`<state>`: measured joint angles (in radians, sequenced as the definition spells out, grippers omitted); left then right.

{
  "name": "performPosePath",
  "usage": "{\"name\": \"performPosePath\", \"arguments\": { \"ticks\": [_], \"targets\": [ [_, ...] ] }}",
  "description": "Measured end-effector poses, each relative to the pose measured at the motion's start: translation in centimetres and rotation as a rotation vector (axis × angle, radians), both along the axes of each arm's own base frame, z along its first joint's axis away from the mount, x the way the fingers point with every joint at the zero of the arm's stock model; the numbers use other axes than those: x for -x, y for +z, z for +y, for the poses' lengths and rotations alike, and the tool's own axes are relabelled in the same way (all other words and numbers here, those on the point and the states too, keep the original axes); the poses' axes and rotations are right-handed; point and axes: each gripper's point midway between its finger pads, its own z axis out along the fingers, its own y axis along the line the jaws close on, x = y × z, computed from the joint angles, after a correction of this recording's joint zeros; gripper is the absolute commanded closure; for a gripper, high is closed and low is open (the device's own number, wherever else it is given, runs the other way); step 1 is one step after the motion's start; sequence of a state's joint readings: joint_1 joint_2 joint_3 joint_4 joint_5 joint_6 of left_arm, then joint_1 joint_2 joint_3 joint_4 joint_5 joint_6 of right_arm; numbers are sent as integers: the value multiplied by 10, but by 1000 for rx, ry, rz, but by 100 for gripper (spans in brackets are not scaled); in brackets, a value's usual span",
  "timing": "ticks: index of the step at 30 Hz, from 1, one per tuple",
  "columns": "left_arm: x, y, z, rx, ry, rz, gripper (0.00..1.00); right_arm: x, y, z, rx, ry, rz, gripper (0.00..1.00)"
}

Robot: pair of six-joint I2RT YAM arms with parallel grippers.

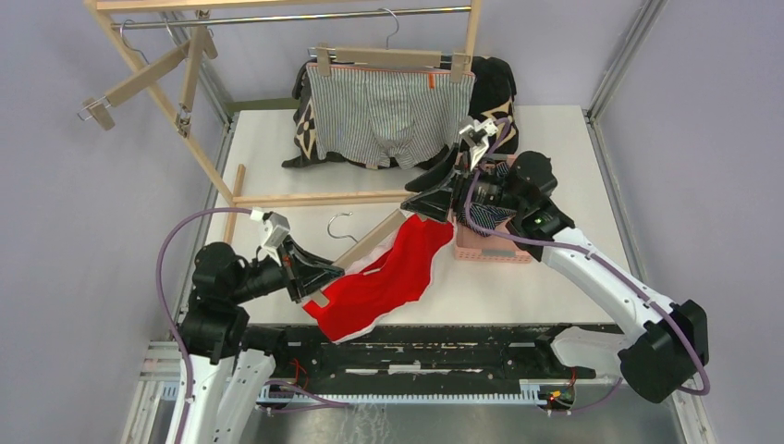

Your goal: Remove the underwear clipped to the hanger

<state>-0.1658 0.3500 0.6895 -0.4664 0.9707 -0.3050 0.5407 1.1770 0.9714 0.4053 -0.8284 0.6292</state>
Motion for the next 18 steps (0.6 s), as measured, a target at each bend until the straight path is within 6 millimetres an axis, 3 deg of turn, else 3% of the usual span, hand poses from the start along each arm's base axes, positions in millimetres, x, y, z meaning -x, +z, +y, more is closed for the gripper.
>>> {"name": "performPosePath", "arguments": {
  "ticks": [8, 12, 15, 18],
  "targets": [
    [-7, 0, -2, 1, -7, 2, 97, 6, -3, 9, 22, 40, -16, 35],
    [-9, 3, -2, 3, -3, -15, 97, 6, -5, 9, 30, 38, -30, 43],
    [-10, 2, -2, 3, -3, -13, 97, 6, -6, 8, 36, 36, -41, 57],
    [-12, 3, -2, 3, -4, -14, 97, 4, -7, 7, 42, 25, -54, 80]
  ]
}}
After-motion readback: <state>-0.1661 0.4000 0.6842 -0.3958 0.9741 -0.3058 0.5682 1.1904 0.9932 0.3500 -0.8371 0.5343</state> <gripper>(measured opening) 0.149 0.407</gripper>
